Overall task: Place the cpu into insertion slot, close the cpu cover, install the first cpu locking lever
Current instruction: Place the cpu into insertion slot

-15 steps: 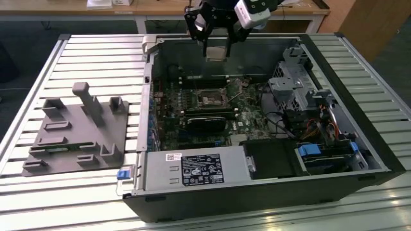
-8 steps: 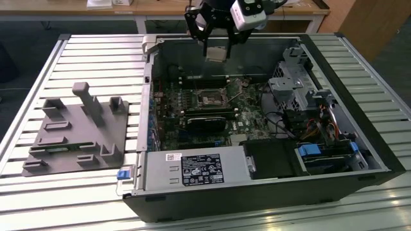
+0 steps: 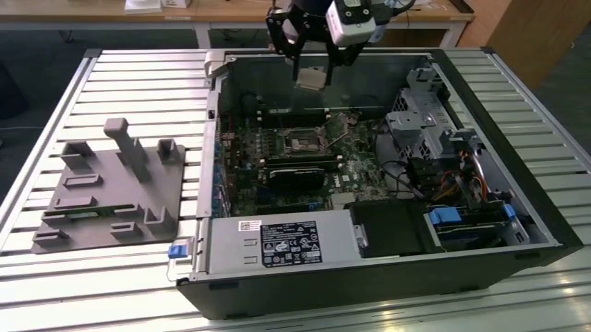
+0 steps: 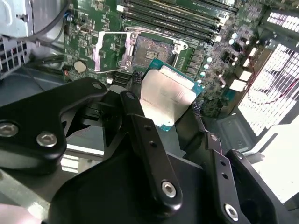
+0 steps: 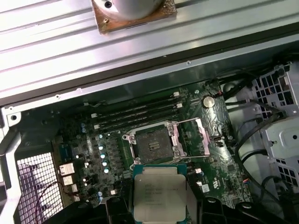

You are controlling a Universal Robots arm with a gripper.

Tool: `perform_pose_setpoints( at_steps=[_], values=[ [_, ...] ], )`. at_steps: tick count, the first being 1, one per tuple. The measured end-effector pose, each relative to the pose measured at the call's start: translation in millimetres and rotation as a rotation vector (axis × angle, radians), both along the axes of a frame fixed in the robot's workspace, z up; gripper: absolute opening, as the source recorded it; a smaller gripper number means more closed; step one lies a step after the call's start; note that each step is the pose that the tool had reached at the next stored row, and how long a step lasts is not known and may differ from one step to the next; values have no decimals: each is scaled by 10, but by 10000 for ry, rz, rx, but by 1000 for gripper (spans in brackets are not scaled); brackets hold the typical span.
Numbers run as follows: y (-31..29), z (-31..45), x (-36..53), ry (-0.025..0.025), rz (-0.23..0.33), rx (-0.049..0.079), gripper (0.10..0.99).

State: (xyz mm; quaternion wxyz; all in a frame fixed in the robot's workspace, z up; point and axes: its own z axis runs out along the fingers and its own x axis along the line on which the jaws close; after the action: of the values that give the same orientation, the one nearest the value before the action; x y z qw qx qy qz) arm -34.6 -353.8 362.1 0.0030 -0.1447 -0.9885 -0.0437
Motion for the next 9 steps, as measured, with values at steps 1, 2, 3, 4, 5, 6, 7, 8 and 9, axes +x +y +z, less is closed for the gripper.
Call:
perform_pose_setpoints(
  at_steps=[1,2,3,4,5,6,7,8,9],
  values=[
    [0,-1,0,0,-131,-4,541],
    [0,-3,0,-1,-254,-8,541],
    [0,-4,0,-1,-373,-14,541],
    [0,-5,0,0,-498,-19,541],
    [0,-6,0,0,-634,-24,541],
    [0,-7,0,0,-767,-28,541],
    [0,-8,0,0,-902,-31,541],
    [0,-9,0,0,-1034,-36,541],
    [0,-10,0,0,-1177,-42,541]
  ],
)
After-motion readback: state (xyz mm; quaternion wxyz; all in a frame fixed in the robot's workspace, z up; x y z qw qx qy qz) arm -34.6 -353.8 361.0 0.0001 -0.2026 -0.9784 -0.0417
